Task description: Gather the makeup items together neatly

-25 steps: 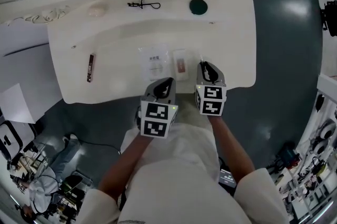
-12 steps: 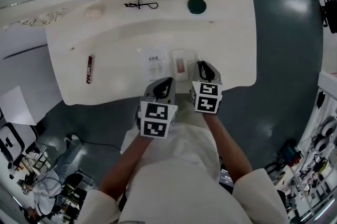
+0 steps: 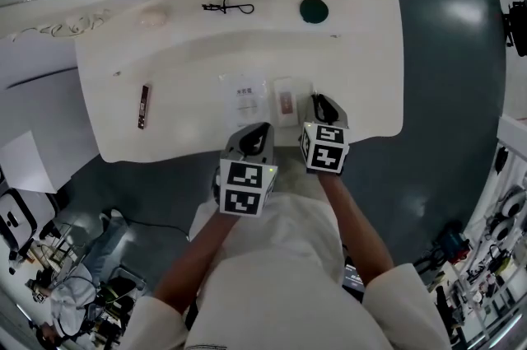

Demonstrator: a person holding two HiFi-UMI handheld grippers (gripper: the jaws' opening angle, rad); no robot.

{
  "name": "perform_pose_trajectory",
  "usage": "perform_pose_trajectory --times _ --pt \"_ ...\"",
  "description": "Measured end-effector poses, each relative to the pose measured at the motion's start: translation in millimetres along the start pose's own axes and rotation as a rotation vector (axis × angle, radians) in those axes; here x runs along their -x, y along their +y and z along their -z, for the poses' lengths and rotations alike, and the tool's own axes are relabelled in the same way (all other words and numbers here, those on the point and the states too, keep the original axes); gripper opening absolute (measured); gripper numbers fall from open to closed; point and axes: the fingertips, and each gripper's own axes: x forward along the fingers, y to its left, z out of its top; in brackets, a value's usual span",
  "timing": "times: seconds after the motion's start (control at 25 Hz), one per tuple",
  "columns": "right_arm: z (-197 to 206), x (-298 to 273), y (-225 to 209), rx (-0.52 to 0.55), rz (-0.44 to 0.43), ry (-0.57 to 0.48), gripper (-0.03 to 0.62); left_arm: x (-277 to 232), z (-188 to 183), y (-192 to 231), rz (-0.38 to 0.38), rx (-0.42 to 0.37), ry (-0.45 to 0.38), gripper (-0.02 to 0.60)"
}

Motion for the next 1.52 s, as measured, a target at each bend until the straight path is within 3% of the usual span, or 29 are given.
perform_pose_trajectory --times 0.4,0.76,1.04,1.52 --pt "-2.4 2.3 2.9 -0.008 -0.017 -0.017 0.095 6.5 2.3 3.7 -0.003 -0.006 -0.006 0.01" --pt "-11.5 20.3 4.0 0.06 -0.008 -0.063 0.094 17.2 -2.7 6.1 -0.002 -0.011 -0.033 0.01" --pt "-22.9 40.1 8.4 0.13 -0.012 -0.111 0.006 27.2 -6.7 8.0 0.0 -0.014 -0.058 0.01" --pt "-40.4 65.6 56.4 0.225 -0.109 -0.151 0.002 60.7 -17.3 19.7 -0.035 0.017 -0.131 0.009"
